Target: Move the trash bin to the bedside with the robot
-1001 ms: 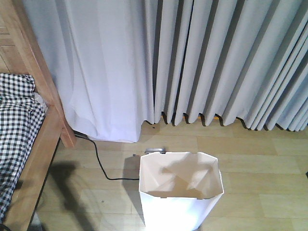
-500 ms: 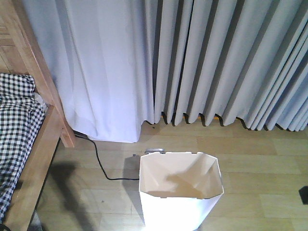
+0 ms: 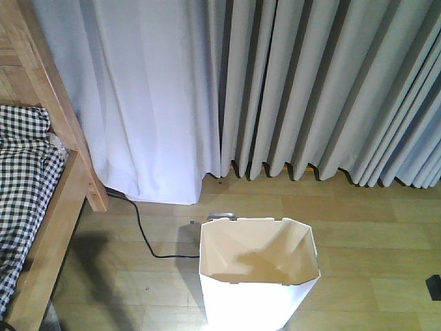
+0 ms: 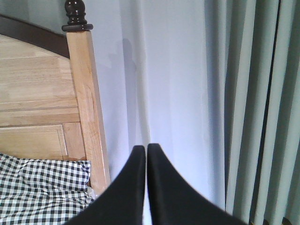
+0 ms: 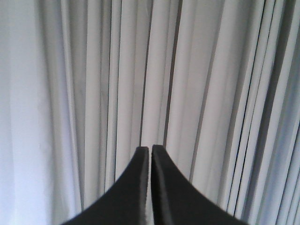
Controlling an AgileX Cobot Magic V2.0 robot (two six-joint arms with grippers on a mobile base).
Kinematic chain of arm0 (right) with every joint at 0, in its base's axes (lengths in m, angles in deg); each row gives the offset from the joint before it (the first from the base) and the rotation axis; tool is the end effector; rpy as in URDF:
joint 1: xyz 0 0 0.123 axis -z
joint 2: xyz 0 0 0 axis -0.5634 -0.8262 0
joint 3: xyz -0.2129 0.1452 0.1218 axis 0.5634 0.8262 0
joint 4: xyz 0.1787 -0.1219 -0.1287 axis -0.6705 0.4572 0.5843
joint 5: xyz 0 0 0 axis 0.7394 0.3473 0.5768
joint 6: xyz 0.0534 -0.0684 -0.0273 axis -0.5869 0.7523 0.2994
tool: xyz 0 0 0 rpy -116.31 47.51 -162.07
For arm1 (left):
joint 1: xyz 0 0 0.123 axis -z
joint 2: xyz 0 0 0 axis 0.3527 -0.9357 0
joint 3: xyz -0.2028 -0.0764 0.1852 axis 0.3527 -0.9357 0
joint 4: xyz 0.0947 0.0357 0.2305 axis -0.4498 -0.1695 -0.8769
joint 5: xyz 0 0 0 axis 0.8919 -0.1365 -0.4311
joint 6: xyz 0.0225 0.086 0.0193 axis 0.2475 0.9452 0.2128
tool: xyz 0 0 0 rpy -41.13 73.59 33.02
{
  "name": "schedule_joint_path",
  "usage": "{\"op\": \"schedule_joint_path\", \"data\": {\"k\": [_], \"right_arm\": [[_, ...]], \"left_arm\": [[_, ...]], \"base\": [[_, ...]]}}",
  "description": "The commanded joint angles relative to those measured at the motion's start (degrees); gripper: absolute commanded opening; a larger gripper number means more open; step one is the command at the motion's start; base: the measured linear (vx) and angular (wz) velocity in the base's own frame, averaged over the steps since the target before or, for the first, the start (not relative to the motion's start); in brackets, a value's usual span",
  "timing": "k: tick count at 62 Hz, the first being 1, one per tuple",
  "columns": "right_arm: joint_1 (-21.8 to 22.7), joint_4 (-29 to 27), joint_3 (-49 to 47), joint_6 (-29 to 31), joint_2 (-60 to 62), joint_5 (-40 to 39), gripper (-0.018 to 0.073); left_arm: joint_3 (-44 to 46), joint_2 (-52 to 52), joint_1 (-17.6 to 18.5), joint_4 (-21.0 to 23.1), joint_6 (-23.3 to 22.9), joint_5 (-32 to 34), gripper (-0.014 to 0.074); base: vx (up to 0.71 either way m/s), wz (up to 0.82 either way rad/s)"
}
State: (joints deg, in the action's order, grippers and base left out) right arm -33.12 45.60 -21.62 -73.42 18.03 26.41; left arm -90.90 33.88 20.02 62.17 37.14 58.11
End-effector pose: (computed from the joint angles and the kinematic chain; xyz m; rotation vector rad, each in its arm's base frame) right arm 0.0569 -0.0012 0.2005 -0.0309 1.5420 -0.0644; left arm 0.0562 0.0009 0.1959 0.0111 1.5773 0.0320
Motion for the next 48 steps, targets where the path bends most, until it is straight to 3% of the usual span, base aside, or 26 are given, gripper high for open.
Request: {"op": "schedule_joint_path", "data": {"k": [1, 48], "right_arm": [[0.22, 0.44, 0.1, 0.01, 0.76, -4.07, -0.0008], [0.19, 0.44, 0.1, 0.01, 0.76, -4.06, -0.0008]], "left_arm": [[-0.7, 0.38, 0.35, 0.54, -0.79, 4.27, -0.0006], [-0.7, 0.38, 0.35, 0.54, -0.79, 4.27, -0.0006]], "base": [[0.0, 0.0], [0.0, 0.0]]}}
